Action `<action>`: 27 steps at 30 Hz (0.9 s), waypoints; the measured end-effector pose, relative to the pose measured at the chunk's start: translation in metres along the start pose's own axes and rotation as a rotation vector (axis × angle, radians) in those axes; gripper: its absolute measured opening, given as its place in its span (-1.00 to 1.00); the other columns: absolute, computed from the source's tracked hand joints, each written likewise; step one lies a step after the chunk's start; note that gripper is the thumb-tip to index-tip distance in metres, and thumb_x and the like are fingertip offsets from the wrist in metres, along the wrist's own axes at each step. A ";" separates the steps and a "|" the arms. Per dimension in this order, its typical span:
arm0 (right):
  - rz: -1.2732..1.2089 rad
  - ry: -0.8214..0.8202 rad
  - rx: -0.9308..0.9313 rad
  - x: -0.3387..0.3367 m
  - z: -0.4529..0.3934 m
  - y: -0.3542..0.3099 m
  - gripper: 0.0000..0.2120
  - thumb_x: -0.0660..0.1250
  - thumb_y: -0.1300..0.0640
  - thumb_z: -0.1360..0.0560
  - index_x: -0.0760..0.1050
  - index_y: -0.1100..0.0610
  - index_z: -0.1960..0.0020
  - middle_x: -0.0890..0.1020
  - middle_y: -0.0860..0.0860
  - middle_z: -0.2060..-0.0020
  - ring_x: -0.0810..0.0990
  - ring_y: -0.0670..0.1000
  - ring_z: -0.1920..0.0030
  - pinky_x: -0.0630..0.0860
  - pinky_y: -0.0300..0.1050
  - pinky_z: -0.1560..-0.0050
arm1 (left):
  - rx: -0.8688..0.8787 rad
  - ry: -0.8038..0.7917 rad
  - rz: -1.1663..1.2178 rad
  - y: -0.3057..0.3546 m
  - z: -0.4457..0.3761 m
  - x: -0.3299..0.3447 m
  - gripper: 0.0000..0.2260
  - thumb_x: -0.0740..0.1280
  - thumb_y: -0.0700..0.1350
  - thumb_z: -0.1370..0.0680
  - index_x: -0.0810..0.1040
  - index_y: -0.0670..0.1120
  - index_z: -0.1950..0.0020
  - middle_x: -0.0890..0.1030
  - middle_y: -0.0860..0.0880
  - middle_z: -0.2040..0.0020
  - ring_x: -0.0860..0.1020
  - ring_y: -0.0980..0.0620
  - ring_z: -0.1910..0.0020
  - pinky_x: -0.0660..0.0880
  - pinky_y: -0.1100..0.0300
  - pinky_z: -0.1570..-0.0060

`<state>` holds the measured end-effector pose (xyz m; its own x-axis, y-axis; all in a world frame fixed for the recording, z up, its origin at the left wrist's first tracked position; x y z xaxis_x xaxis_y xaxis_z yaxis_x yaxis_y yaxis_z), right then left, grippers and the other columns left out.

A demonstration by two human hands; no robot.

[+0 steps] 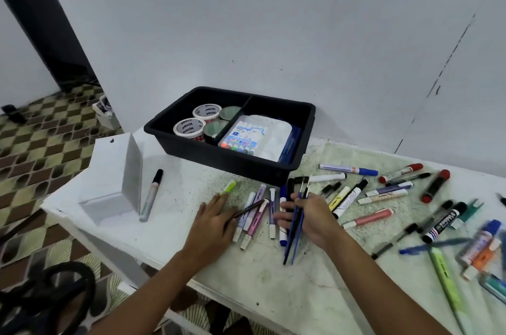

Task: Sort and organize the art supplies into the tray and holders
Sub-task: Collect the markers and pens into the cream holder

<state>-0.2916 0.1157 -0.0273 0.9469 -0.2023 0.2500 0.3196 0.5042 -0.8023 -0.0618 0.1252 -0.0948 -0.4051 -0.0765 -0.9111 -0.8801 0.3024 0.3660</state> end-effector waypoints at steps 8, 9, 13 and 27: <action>-0.139 0.002 -0.101 -0.011 0.008 -0.007 -0.82 0.04 0.33 -0.63 0.41 0.22 -0.01 0.60 0.27 0.14 0.62 0.19 0.26 0.59 0.04 0.23 | 0.137 0.225 0.164 0.014 -0.015 -0.008 -0.60 0.20 0.04 -0.46 0.62 -0.13 -0.16 0.58 -0.13 -0.20 0.48 -0.11 -0.23 0.43 -0.09 -0.24; -0.168 -0.018 -0.124 -0.013 0.010 -0.008 -0.83 0.06 0.34 -0.63 0.41 0.23 -0.03 0.60 0.27 0.13 0.63 0.18 0.28 0.59 0.04 0.23 | 0.183 0.250 0.233 0.023 -0.017 -0.011 -0.63 0.22 0.02 -0.47 0.63 -0.15 -0.13 0.61 -0.10 -0.12 0.50 -0.02 -0.14 0.49 0.05 -0.15; -0.278 -0.098 -0.196 -0.018 0.020 -0.019 -0.82 0.07 0.37 -0.62 0.42 0.27 -0.13 0.62 0.29 0.10 0.65 0.18 0.25 0.64 0.04 0.21 | 0.249 0.231 0.536 0.063 -0.028 -0.017 -0.77 0.28 -0.06 -0.50 0.65 -0.13 -0.02 0.62 0.07 0.16 0.54 0.21 0.17 0.48 0.38 0.16; -0.456 -0.010 -0.627 -0.056 0.060 -0.053 -0.82 0.06 0.40 -0.62 0.40 0.26 -0.11 0.64 0.28 0.08 0.65 0.31 0.01 0.62 0.07 -0.01 | -0.723 -0.317 1.840 0.193 -0.051 -0.004 -0.55 0.12 0.13 -0.61 0.55 -0.24 -0.04 0.63 -0.28 0.02 0.62 -0.20 0.13 0.51 -0.11 -0.04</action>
<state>-0.3592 0.1506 0.0334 0.7278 -0.2665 0.6318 0.6007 -0.1968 -0.7749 -0.2428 0.1355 -0.0114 -0.7926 -0.0153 0.6095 0.5095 -0.5658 0.6483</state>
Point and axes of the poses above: each hand's wrist, its own z-axis away from the middle knuckle, its own x-axis out of the palm, y = z × x, the point moved 1 cm from there along -z, towards the middle knuckle
